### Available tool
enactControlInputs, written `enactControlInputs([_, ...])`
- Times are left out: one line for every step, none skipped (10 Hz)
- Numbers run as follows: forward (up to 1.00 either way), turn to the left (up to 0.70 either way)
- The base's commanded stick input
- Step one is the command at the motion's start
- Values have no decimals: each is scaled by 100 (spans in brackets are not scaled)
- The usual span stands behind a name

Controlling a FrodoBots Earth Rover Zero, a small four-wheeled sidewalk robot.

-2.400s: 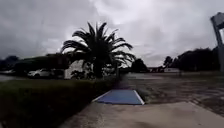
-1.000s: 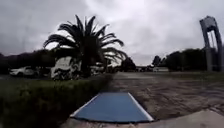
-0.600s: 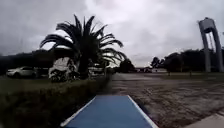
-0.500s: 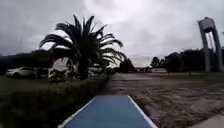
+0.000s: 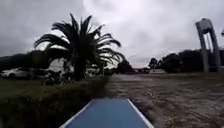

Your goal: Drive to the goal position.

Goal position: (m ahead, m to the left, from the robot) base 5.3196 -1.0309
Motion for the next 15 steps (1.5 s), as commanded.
enactControlInputs([50,0])
enactControlInputs([50,0])
enactControlInputs([50,0])
enactControlInputs([50,0])
enactControlInputs([50,0])
enactControlInputs([50,0])
enactControlInputs([50,0])
enactControlInputs([50,0])
enactControlInputs([50,0])
enactControlInputs([50,0])
enactControlInputs([50,0])
enactControlInputs([50,0])
enactControlInputs([50,0])
enactControlInputs([50,0])
enactControlInputs([50,0])
